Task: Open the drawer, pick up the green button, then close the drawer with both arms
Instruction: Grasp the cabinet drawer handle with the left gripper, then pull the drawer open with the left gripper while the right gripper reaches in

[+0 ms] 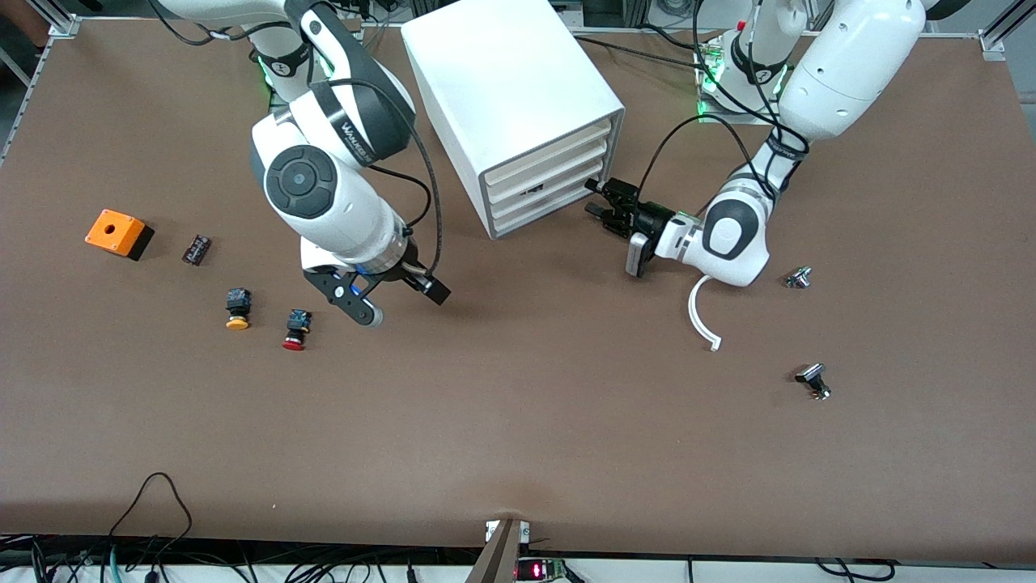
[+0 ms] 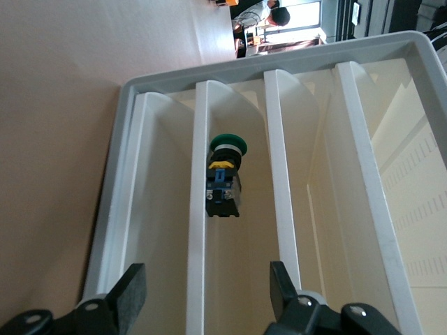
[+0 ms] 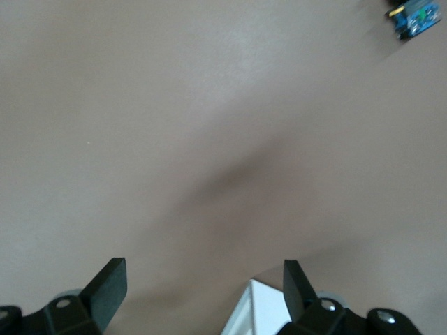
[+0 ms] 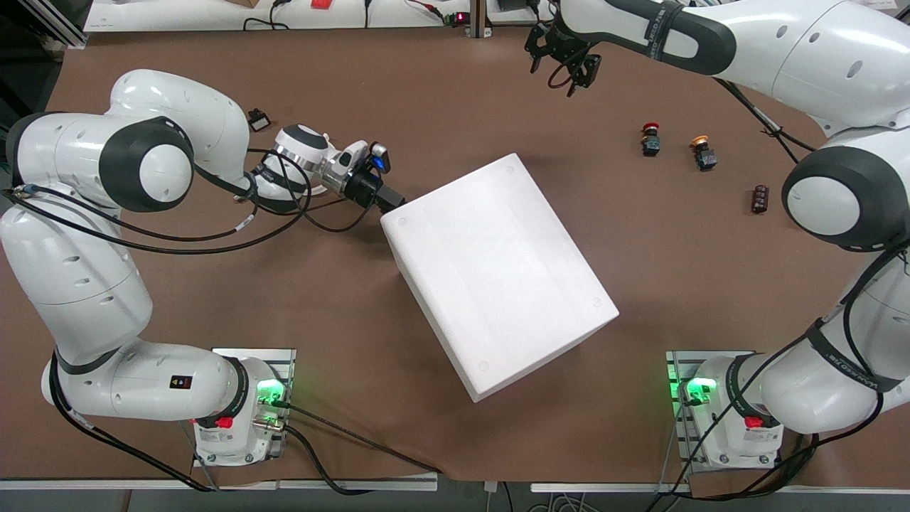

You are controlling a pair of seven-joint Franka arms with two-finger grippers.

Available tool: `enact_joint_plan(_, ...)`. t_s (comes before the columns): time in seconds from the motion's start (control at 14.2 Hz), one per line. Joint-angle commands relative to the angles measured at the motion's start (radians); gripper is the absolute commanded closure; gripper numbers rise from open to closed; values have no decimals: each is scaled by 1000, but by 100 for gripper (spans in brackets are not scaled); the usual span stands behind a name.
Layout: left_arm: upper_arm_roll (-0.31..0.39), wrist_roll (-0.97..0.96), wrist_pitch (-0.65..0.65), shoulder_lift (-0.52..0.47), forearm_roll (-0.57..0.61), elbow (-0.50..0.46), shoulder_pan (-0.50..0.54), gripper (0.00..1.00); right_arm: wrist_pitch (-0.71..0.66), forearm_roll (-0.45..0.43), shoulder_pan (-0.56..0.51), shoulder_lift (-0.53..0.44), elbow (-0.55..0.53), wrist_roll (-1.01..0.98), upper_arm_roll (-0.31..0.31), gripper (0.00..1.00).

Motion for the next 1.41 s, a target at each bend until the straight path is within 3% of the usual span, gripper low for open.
enact_joint_plan(0.0,-13,39,37,-9,-48,-35,-24,29,-20,-4,33,61,106,80,-5,1)
enact_joint_plan(0.42,-13,61,66,-7,-94,-58,-62,38,-15,-4,71,140,226,182,-5,1)
enact_joint_plan(0.49,-13,61,68,-7,-94,-61,-64,47,-6,-4,78,143,229,200,-5,1)
enact_joint_plan(0.63,-13,62,68,-7,-94,-62,-76,75,-6,-4,88,161,260,228,-5,1)
enact_joint_plan(0.78,-12,65,69,-6,-107,-61,-101,81,-6,-4,94,176,289,254,-6,1)
enact_joint_plan(0.85,-13,67,87,4,-109,-61,-102,97,-5,-2,96,181,296,262,-6,1)
enact_joint_plan(1.34,-7,59,86,2,-107,-36,-87,100,32,-1,114,209,341,347,-3,1)
